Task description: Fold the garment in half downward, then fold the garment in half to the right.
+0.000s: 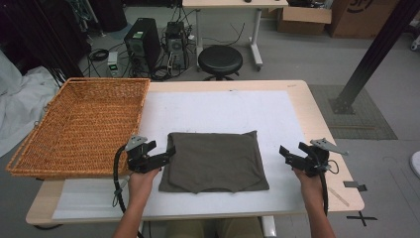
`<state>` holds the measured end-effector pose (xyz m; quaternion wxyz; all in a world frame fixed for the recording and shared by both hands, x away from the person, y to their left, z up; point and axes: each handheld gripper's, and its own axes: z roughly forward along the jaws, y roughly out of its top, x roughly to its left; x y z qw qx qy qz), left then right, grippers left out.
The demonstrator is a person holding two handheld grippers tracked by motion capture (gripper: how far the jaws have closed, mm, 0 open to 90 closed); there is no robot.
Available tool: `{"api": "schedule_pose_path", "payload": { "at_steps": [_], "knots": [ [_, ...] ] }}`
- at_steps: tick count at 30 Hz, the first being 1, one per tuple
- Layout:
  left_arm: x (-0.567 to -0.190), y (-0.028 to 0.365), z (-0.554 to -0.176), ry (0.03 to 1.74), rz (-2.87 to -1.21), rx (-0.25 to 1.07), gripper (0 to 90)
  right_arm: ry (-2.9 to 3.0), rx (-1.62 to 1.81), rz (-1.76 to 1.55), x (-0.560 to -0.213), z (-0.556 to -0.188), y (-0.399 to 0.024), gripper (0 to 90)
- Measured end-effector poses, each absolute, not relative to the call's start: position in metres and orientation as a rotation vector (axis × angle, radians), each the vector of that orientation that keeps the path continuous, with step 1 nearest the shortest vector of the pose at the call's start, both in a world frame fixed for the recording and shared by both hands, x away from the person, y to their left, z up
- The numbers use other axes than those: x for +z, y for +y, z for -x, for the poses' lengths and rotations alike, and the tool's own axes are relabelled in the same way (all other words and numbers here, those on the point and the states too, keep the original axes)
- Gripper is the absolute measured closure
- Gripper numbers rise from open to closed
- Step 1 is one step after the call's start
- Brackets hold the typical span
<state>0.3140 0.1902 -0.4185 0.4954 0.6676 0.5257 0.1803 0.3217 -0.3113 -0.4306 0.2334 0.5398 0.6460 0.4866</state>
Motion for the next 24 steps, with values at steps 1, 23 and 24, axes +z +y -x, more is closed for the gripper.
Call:
{"api": "schedule_pose_path", "payload": {
  "at_steps": [1,23,24],
  "knots": [
    [-0.418,0.190,-0.314,1.275,-1.619,0.437,15.5,1.774,1.344,-1.477,-0.429,-0.321,-0.311,15.1],
    [-0.411,0.183,-0.303,1.258,-1.670,0.460,15.7,1.797,1.402,-1.408,-0.423,-0.317,-0.309,15.7],
    [-0.411,0.183,-0.302,1.259,-1.672,0.465,15.8,1.796,1.404,-1.405,-0.423,-0.317,-0.309,15.7]
  ]
}}
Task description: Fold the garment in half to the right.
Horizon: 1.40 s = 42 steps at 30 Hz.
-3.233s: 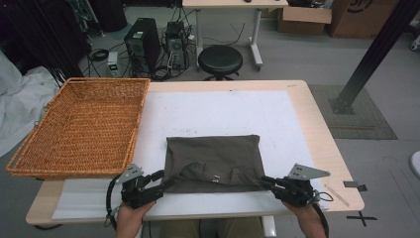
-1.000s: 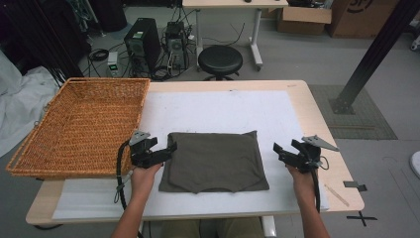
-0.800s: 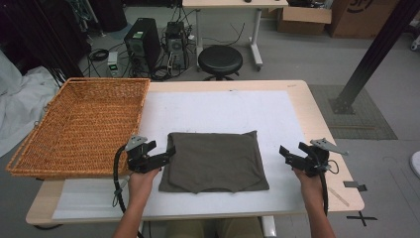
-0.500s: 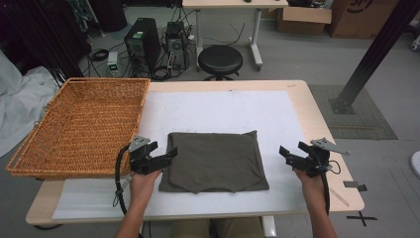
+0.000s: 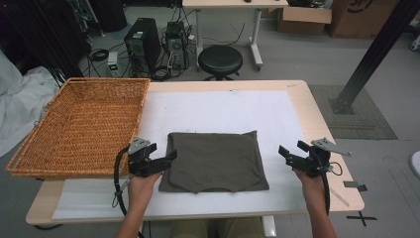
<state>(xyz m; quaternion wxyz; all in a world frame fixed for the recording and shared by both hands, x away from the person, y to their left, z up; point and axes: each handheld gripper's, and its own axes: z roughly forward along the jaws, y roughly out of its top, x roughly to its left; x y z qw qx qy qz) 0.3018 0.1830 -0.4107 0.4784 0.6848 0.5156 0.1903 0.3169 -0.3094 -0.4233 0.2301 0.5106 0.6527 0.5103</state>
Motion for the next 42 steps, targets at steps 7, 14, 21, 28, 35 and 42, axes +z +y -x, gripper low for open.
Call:
{"api": "schedule_pose_path", "payload": {
  "at_steps": [7,14,21,28,35,42],
  "knots": [
    [-0.416,0.176,-0.285,1.268,-1.690,0.490,15.8,1.795,1.442,-1.405,-0.426,-0.316,-0.311,15.7],
    [-0.430,0.166,-0.269,1.298,-1.723,0.500,15.8,1.815,1.476,-1.366,-0.427,-0.311,-0.309,15.9],
    [-0.444,0.155,-0.249,1.382,-1.773,0.558,18.9,1.824,1.515,-1.350,-0.430,-0.309,-0.308,16.3],
    [-0.456,0.148,-0.237,1.444,-1.765,0.573,23.0,1.853,1.521,-1.316,-0.429,-0.312,-0.298,16.4],
    [-0.452,0.141,-0.238,1.495,-1.806,0.630,41.4,1.850,1.501,-1.313,-0.426,-0.313,-0.294,17.4],
    [-0.455,0.143,-0.237,1.423,-1.797,0.623,81.3,1.862,1.492,-1.302,-0.425,-0.316,-0.286,17.4]
  ]
}}
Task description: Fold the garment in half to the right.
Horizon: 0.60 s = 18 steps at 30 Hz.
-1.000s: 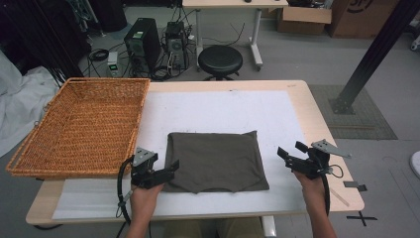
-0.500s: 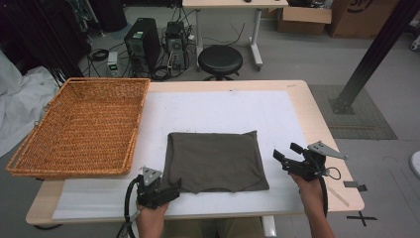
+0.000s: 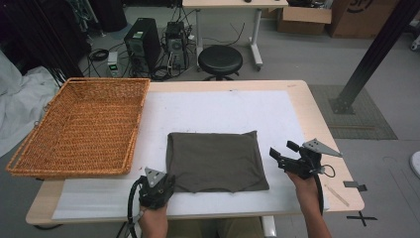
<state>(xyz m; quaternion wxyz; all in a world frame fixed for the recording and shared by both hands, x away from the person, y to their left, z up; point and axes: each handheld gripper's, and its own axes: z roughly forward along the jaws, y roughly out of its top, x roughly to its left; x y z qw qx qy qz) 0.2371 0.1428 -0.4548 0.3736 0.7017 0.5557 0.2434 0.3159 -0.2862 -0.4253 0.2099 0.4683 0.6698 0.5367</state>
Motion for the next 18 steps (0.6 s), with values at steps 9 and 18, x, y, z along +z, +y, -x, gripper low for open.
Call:
{"api": "schedule_pose_path", "payload": {
  "at_steps": [9,18],
  "knots": [
    [-0.452,0.159,-0.236,1.465,-1.641,0.496,82.7,1.946,1.477,-1.244,-0.410,-0.335,-0.255,13.1],
    [-0.451,0.162,-0.235,1.461,-1.567,0.465,82.5,2.078,1.527,-1.106,-0.391,-0.373,-0.199,16.2]
  ]
}}
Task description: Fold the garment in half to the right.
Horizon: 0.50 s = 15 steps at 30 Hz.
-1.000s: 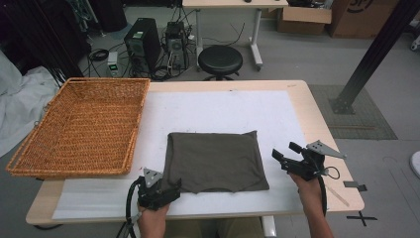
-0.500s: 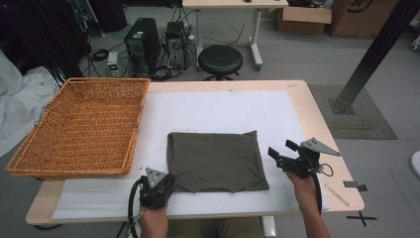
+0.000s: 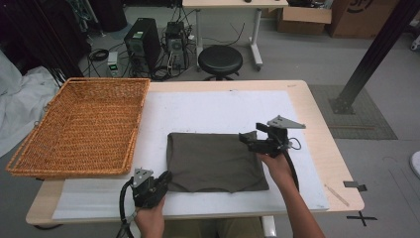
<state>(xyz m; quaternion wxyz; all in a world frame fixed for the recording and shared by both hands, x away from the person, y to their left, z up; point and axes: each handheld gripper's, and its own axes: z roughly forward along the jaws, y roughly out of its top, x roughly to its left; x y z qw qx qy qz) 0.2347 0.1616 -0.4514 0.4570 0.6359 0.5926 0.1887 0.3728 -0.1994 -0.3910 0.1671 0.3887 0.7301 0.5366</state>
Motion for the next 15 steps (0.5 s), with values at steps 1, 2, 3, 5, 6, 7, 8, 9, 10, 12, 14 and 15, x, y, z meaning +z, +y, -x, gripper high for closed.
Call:
{"api": "schedule_pose_path", "payload": {
  "at_steps": [1,2,3,5,6,7,8,9,10,12,14,15],
  "knots": [
    [-0.451,0.162,-0.234,1.460,-1.563,0.459,82.5,2.093,1.537,-1.094,-0.391,-0.377,-0.193,16.7],
    [-0.451,0.163,-0.233,1.459,-1.559,0.459,82.5,2.110,1.543,-1.081,-0.391,-0.382,-0.185,17.1],
    [-0.451,0.163,-0.232,1.458,-1.558,0.459,82.5,2.132,1.543,-1.071,-0.391,-0.386,-0.177,17.2],
    [-0.450,0.162,-0.232,1.457,-1.555,0.458,82.5,2.178,1.548,-1.046,-0.392,-0.394,-0.160,17.3],
    [-0.450,0.162,-0.232,1.459,-1.558,0.459,82.5,2.201,1.547,-1.028,-0.393,-0.398,-0.151,17.4],
    [-0.451,0.161,-0.232,1.459,-1.559,0.462,82.5,2.227,1.543,-1.009,-0.394,-0.402,-0.142,17.9],
    [-0.451,0.161,-0.232,1.459,-1.561,0.465,82.5,2.256,1.533,-0.984,-0.395,-0.406,-0.132,18.6],
    [-0.451,0.161,-0.231,1.460,-1.560,0.469,82.5,2.280,1.529,-0.959,-0.397,-0.410,-0.122,19.9],
    [-0.452,0.161,-0.231,1.461,-1.552,0.472,82.5,2.308,1.516,-0.935,-0.398,-0.414,-0.113,21.9],
    [-0.453,0.159,-0.231,1.463,-1.546,0.480,82.5,2.368,1.497,-0.931,-0.402,-0.422,-0.096,26.0],
    [-0.455,0.157,-0.231,1.466,-1.553,0.476,82.4,2.416,1.477,-0.912,-0.407,-0.430,-0.080,26.7],
    [-0.455,0.157,-0.232,1.467,-1.553,0.477,82.4,2.441,1.467,-0.907,-0.410,-0.434,-0.072,26.8]
  ]
}}
